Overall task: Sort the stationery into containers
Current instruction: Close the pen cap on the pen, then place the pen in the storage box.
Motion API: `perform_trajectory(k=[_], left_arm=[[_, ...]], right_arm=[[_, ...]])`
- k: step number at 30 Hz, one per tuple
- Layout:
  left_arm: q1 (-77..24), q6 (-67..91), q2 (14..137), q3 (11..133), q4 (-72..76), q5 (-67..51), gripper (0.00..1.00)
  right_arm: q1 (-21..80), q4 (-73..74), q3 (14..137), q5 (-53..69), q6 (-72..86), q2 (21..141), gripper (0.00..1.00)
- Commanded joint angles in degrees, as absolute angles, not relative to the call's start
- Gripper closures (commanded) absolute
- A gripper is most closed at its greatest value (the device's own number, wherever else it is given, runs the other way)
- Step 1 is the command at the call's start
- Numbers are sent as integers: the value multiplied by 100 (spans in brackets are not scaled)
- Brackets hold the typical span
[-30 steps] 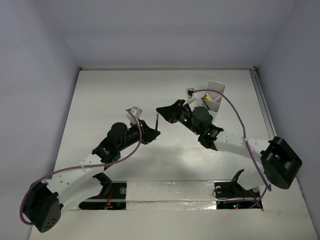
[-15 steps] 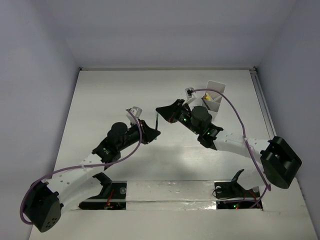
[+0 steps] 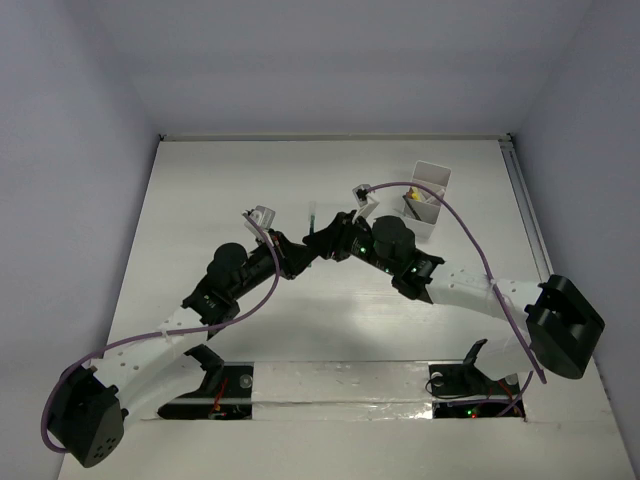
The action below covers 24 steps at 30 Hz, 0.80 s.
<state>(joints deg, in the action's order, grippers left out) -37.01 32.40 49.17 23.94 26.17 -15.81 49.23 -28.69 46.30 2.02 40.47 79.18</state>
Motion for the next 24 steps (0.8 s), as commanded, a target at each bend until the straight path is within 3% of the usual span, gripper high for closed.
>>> perform_trajectory(k=[1,12,15,24], left_arm=[[-3621,3270,4746,2496,3867,-1468,100],[-3621,3322,4772,2356,3937,-1661,100],[-3621,3375,4799,2268,3990,-1723,100],[-3674,3349,4843,2066,3938,-1828,100]], right_arm=[[5133,-2154,4667,510,3771,7875,57],[5133,-2206,4728,492,3665,7857,54],[5081,-2206,4790,343,3621,7822,44],[4747,-2206,4983,334,3507,7770,44]])
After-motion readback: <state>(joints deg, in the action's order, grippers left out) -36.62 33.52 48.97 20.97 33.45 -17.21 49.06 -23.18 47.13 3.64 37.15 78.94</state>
